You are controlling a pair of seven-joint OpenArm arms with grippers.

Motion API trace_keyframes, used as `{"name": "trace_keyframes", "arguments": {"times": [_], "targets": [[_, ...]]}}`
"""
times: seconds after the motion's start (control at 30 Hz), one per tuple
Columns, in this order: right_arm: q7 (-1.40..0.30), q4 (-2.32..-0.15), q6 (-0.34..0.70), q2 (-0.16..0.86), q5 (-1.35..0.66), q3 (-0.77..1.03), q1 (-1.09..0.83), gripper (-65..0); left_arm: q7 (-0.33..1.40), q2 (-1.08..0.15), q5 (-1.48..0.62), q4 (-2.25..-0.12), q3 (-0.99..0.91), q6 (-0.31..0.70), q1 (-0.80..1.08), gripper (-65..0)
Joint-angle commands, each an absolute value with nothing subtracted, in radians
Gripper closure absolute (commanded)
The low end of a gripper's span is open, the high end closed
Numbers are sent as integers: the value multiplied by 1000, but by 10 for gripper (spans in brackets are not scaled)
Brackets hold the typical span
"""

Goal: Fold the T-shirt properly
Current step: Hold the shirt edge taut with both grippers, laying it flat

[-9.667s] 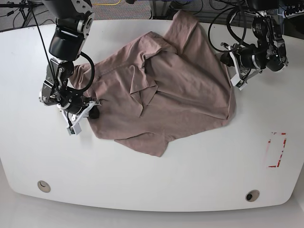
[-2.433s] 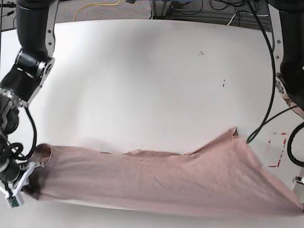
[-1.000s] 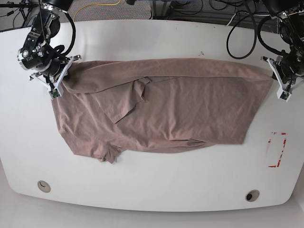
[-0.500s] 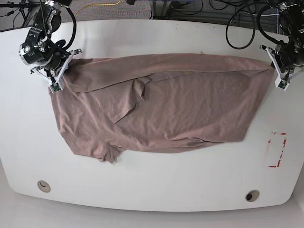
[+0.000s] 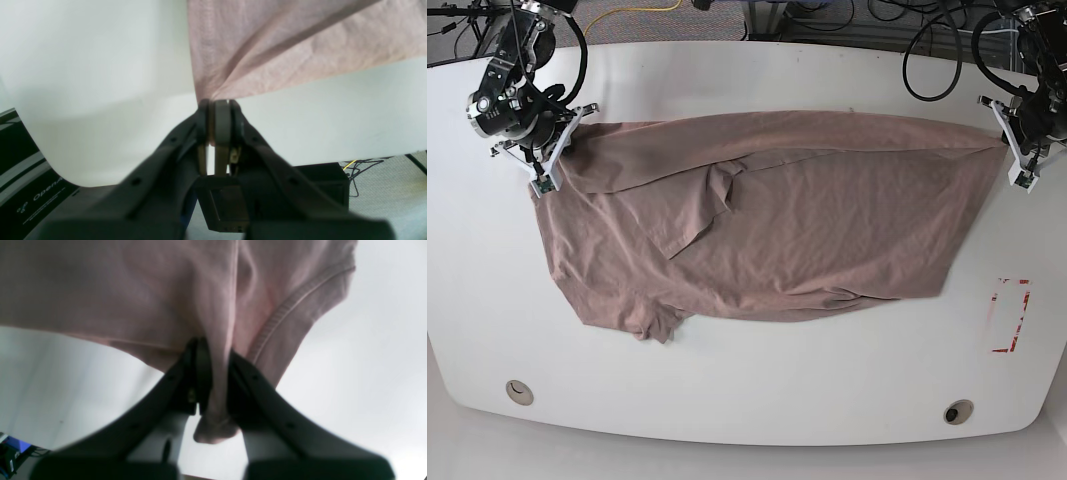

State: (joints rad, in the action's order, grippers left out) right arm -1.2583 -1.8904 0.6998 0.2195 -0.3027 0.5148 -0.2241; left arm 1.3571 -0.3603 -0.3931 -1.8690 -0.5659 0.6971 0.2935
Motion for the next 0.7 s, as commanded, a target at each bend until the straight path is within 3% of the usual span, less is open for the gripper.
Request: {"name": "trace_keyframes", "arguments": {"times": [0.0, 0.37, 0.67], "targets": [[-1251, -1906, 698, 236, -309, 518, -246, -29, 1351, -380, -392, -1882, -576, 698, 343, 0], [-1251, -1906, 698, 236, -309, 519, -282, -29, 1351, -374, -395, -1886, -605, 698, 498, 0], [-1251, -1908, 698, 237, -308, 519, -289, -29, 1349, -378, -397, -1888, -607, 698, 490, 0]]}}
